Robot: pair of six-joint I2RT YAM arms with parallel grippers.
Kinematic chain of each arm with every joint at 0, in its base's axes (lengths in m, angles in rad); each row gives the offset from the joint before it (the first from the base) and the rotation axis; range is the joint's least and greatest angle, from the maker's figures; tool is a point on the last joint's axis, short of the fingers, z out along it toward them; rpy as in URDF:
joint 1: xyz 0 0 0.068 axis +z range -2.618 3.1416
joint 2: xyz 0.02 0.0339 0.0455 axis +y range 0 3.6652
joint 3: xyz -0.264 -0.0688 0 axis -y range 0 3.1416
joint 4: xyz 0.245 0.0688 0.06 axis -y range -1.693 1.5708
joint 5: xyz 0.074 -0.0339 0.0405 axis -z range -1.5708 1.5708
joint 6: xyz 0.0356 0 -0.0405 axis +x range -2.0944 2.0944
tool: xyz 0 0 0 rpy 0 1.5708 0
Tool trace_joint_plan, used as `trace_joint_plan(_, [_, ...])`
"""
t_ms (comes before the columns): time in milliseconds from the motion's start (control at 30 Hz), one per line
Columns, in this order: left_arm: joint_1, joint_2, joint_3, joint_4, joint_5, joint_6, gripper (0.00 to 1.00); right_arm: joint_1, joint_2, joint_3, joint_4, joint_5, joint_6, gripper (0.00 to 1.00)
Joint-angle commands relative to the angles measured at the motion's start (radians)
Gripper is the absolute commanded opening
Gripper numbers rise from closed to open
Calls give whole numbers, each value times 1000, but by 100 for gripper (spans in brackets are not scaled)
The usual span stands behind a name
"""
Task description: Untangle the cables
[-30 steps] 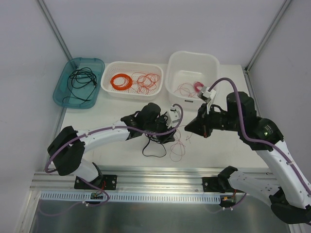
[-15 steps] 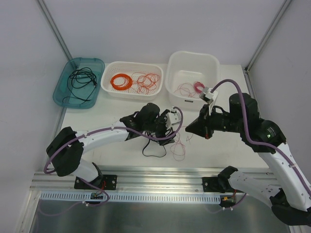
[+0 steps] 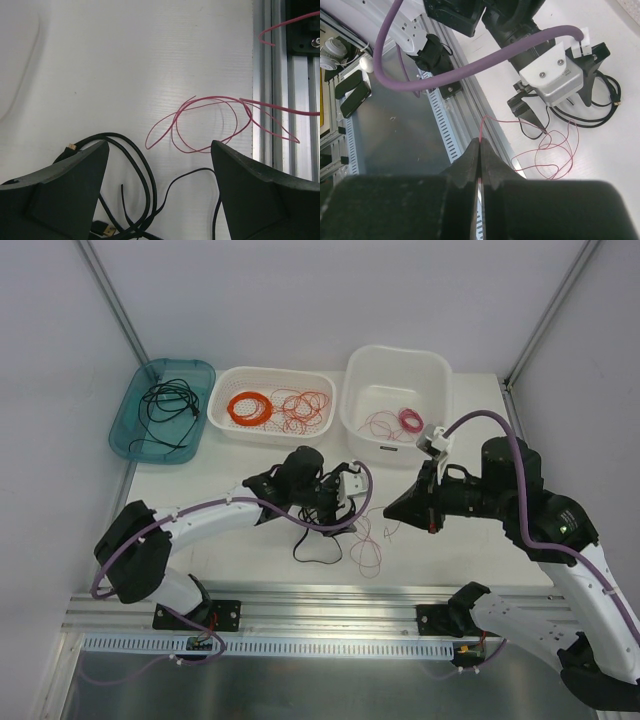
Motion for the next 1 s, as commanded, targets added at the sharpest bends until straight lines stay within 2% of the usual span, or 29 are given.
trace_joint_plan(0, [2, 17, 45, 21, 96, 57, 84, -1, -11, 42, 30, -62, 1, 1])
trace_joint_plan(133, [2, 49, 77, 11, 147, 64, 81, 1, -11, 44, 33, -65, 6, 1])
trace_joint_plan(233, [2, 72, 94, -2, 205, 54, 75, -1, -13, 45, 35, -64, 6, 1])
trace_joint_plan(467, [2, 111, 90, -11, 275, 8, 55, 1, -16, 47, 44, -58, 9, 1])
trace_joint_plan(600, [2, 103, 79, -11, 285, -12, 28, 1, -18, 44, 44, -43, 6, 1])
trace_joint_plan(633, [4, 99, 76, -11, 277, -18, 12, 1, -18, 42, 44, -41, 6, 1])
trace_joint_plan(700, [10, 88, 67, -11, 251, -35, 0, -1, -19, 38, 43, -33, 6, 1])
trace_joint_plan(867, [89, 19, 50, -11, 185, -146, 0, -1, -22, 38, 29, -10, -5, 1])
trace_joint_plan(967, [204, -68, 19, -11, 141, -273, 0, 1, -27, 42, 17, 11, -16, 1])
